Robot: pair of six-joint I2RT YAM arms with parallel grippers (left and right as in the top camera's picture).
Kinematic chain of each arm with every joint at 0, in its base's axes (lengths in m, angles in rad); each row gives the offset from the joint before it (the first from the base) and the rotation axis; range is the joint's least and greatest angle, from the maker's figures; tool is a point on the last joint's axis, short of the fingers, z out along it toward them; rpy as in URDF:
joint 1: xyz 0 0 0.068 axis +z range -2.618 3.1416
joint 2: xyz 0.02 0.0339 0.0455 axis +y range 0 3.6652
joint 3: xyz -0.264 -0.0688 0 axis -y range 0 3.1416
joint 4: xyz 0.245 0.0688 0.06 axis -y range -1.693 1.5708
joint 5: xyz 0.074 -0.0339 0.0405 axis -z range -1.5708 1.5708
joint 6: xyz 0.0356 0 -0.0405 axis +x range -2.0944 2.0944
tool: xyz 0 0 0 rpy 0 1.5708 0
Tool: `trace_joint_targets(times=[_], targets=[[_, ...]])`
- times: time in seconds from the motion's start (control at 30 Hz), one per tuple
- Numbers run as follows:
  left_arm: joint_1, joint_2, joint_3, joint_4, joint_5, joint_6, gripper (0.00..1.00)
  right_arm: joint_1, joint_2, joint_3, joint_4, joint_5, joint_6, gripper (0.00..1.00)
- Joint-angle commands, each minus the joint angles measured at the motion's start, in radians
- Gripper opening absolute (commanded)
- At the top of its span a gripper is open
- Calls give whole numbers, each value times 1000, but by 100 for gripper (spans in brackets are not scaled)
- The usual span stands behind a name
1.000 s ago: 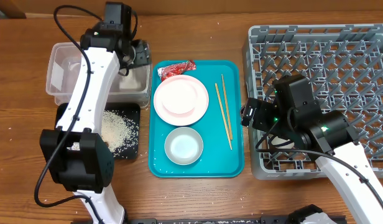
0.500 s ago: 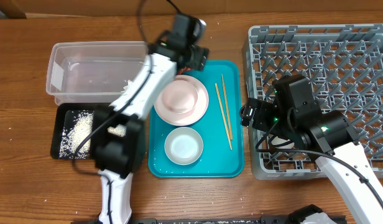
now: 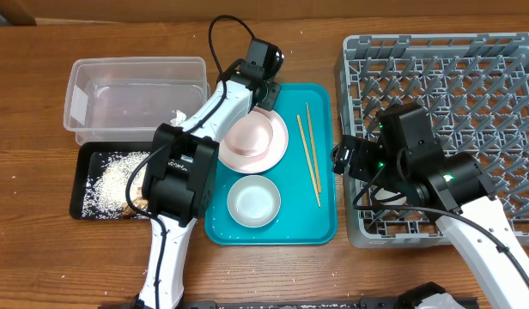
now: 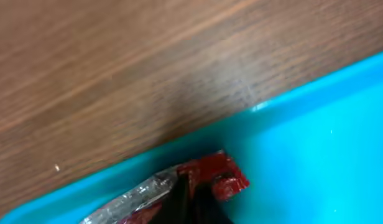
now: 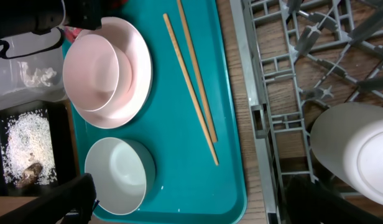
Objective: Sort waste into correct bins and load items into the dishwasher
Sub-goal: 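Grasp the red wrapper with the left gripper and drop it in the clear bin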
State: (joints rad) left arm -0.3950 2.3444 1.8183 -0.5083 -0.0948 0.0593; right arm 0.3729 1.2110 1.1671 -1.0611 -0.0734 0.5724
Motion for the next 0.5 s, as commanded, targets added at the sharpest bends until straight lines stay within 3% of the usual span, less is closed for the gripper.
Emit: trace_joint_targets(times=[0.0,0.23,0.47], targets=[[2,-14,19,-52,-10,-8,4,-4,-3,25,13,2,1,100],[45,-192,133,-222,-11,-119,4,-4,-3,25,15,2,1,100],[106,-406,142,-362,-15,-95,4,-4,-3,25,16,2,1,100]])
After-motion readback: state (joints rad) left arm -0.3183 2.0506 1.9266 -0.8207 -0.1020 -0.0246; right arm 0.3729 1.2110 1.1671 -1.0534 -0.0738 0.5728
